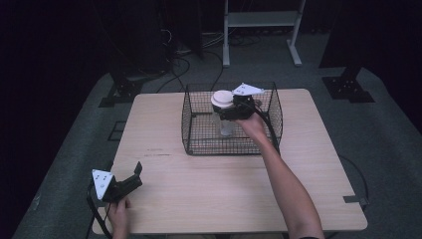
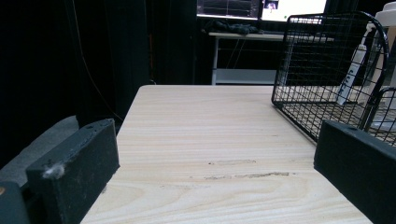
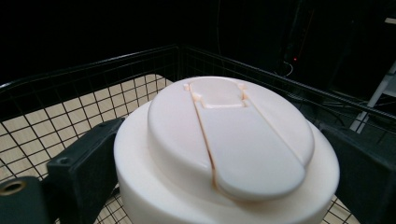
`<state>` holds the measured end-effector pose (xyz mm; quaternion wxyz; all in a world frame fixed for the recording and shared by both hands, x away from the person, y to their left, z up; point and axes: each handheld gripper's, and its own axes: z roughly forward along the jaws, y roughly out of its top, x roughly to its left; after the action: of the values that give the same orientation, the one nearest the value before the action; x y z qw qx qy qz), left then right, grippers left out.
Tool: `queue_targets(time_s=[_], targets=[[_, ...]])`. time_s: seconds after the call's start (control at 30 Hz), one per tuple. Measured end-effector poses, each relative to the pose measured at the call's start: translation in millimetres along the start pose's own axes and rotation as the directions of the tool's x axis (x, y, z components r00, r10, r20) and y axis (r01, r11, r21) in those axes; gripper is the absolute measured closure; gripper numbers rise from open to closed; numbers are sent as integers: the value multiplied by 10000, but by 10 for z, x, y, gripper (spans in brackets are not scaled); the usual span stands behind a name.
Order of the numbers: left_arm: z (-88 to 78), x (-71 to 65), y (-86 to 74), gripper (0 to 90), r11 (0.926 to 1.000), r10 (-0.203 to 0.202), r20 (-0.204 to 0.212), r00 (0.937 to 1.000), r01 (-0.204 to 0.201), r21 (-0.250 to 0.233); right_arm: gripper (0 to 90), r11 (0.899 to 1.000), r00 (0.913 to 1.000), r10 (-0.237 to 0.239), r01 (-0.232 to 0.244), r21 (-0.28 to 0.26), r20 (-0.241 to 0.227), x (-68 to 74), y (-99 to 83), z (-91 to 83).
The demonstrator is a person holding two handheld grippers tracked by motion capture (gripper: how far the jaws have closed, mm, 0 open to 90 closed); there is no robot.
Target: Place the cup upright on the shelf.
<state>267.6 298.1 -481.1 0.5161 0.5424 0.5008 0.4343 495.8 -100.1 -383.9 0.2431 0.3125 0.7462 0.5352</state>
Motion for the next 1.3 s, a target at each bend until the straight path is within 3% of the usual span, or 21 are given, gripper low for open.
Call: queue_targets(time_s=[0.93,1.3], targets=[[-1,-6,0,0,10000,49,-38,10000,-49,18,25,9999,9999,-70,68,154,123,0,-6,-50],[3,-8,0,0,10000,82,-51,10000,-82,12,2,10000,9999,19,-18,-95,134,-18,26,-96]])
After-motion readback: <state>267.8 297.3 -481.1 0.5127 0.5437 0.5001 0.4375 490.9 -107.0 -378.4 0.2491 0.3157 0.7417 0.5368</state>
